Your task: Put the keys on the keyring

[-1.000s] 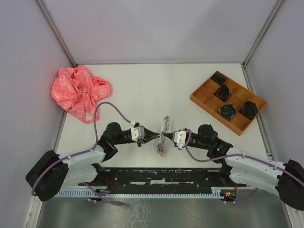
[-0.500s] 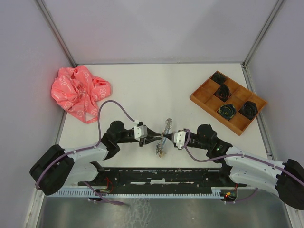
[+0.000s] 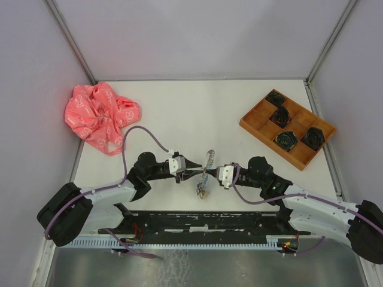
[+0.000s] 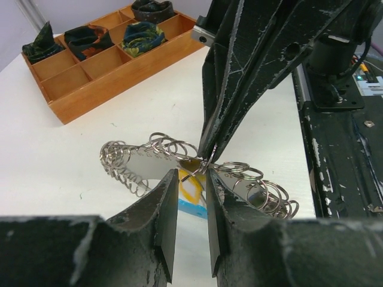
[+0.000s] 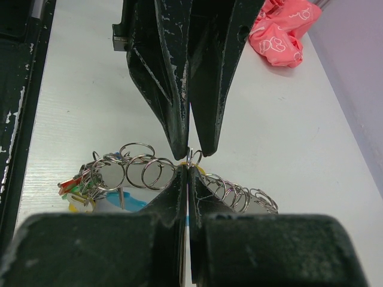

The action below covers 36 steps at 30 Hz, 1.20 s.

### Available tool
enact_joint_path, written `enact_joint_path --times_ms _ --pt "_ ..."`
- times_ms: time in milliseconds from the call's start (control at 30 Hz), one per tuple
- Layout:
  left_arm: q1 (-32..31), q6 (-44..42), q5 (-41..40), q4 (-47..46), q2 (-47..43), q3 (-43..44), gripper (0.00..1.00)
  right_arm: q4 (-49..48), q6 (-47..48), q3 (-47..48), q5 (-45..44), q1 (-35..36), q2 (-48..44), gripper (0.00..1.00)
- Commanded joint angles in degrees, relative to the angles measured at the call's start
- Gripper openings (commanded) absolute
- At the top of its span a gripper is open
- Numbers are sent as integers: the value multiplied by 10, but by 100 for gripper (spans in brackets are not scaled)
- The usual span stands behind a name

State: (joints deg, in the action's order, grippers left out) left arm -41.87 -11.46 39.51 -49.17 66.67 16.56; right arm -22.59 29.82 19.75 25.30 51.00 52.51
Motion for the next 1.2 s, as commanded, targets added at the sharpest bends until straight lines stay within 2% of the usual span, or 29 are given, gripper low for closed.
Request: enact_joint_path --times_ms 0,233,433,500,633,833,933,1067,1167 --pt "-2 -20 40 -28 -1 19 32 -42 2 30 15 2 -1 1" --pt "-2 -21 87 -12 18 34 30 -52 -2 33 16 2 7 1" --pt "-2 -36 89 23 27 45 15 -55 -12 32 12 2 7 1" --pt "-2 -47 82 42 27 49 17 -55 -14 31 10 2 5 1" --pt "-2 -52 65 53 27 46 31 -63 -24 28 11 1 2 1" --pt "-2 -52 54 51 29 45 33 -66 -27 28 11 -1 -1 1" --pt "-2 -50 56 51 28 46 28 -65 -29 25 13 0 -1 1" --pt "-2 -53 56 62 23 47 5 -65 -31 21 8 -1 -4 1" --pt "-2 -54 48 78 7 52 3 -48 -28 21 4 -1 -5 1"
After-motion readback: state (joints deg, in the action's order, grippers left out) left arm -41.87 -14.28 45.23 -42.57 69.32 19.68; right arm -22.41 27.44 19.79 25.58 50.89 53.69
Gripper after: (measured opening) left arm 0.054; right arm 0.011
